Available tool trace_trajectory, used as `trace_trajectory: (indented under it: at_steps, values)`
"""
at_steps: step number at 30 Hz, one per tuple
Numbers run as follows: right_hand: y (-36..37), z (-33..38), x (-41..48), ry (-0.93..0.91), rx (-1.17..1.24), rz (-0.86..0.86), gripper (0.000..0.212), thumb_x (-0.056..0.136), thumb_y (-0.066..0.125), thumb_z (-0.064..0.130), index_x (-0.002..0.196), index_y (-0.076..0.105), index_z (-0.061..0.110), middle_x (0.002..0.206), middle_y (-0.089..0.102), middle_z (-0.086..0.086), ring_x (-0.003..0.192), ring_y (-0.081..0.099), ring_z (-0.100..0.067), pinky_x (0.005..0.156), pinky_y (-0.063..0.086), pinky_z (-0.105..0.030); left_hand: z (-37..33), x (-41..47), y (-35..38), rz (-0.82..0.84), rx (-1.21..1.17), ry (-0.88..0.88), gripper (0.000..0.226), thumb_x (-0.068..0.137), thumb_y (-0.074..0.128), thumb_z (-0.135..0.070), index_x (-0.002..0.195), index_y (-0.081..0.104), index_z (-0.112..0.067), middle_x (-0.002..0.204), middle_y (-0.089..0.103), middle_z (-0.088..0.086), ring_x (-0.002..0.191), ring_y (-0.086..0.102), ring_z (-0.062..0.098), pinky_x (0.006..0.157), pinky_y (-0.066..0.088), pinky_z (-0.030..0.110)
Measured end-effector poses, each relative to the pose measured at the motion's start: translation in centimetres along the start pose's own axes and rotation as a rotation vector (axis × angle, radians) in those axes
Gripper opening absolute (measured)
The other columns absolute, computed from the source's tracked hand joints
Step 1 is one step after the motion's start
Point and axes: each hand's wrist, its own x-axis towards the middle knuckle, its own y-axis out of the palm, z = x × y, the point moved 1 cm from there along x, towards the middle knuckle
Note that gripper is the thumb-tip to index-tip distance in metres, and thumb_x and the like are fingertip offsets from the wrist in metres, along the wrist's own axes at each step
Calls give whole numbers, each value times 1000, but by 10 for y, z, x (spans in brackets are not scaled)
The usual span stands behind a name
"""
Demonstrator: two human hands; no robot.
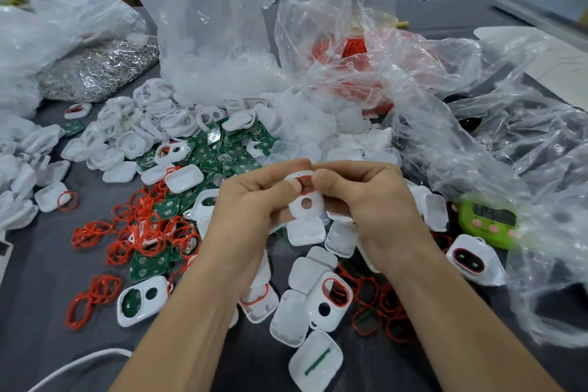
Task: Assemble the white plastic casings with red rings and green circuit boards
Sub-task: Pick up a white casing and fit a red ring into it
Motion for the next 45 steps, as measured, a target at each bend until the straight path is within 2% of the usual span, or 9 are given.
trace_trajectory:
  at_steps: [4, 9, 16, 19, 24, 26, 34, 40, 45]
  values:
    - [-2, 4, 0, 51, 48, 23, 16, 87, 72, 11, 84, 85, 19, 89, 81, -8, 74, 76, -17, 61, 57, -22, -2, 3, -3, 99, -125, -65, 37, 73, 65, -7, 108, 75, -7, 103, 79, 13, 88, 78, 23, 70, 63, 28]
    - [-8, 6, 1, 67, 84, 80, 22, 91, 65, 2, 93, 83, 14, 99, 80, -12, 85, 76, -22, 71, 59, -28, 1, 3, -3, 123, -61, 10, 36, 75, 67, -8, 108, 78, -16, 108, 78, 12, 97, 77, 22, 78, 63, 29]
    - [-13, 8, 1, 57, 154, 181, 30, 70, 73, 10, 98, 83, 12, 100, 79, -12, 91, 75, -22, 81, 61, -29, 0, 1, -2, 169, 12, 156, 34, 81, 68, -1, 110, 79, -16, 106, 78, 14, 103, 76, 26, 85, 60, 29]
    - [-16, 9, 2, 110, 221, 248, 34, 66, 76, 7, 100, 81, 6, 96, 79, -13, 84, 76, -21, 74, 61, -27, -2, 0, -4, 233, 21, 155, 34, 82, 69, 1, 113, 78, -12, 109, 77, 15, 106, 74, 27, 88, 58, 28]
    - [-23, 10, 3, 142, 215, 280, 42, 57, 82, 10, 98, 79, 1, 93, 78, -17, 84, 77, -27, 81, 64, -37, -2, -1, -5, 308, 48, 104, 33, 82, 72, -4, 113, 78, -15, 110, 77, 14, 107, 74, 25, 89, 60, 31]
    - [-22, 9, 2, 132, 206, 272, 44, 55, 84, 11, 98, 79, 0, 92, 78, -19, 82, 77, -28, 76, 65, -36, -1, -1, -5, 329, 45, 87, 35, 79, 73, -10, 113, 79, -16, 111, 77, 14, 109, 73, 26, 91, 60, 34]
    - [-22, 8, 1, 94, 140, 249, 27, 52, 84, 14, 79, 84, 16, 83, 80, -11, 75, 78, -22, 68, 64, -31, 2, 0, -7, 296, 69, 56, 36, 79, 67, -3, 112, 78, -15, 107, 78, 15, 103, 75, 26, 87, 60, 31]
    - [-17, 8, 2, 101, 137, 161, 29, 66, 78, 16, 94, 82, 11, 94, 80, -13, 81, 77, -21, 65, 62, -27, 0, 3, -2, 209, -50, 16, 30, 81, 66, -7, 107, 80, -12, 106, 78, 15, 94, 77, 24, 77, 62, 28]
    - [-19, 14, 1, 185, 169, 249, 26, 79, 69, 6, 101, 82, 13, 99, 79, -11, 82, 76, -19, 66, 61, -26, -1, 4, 1, 88, -106, -32, 27, 78, 66, -11, 95, 84, -21, 101, 79, 11, 83, 77, 16, 66, 60, 22]
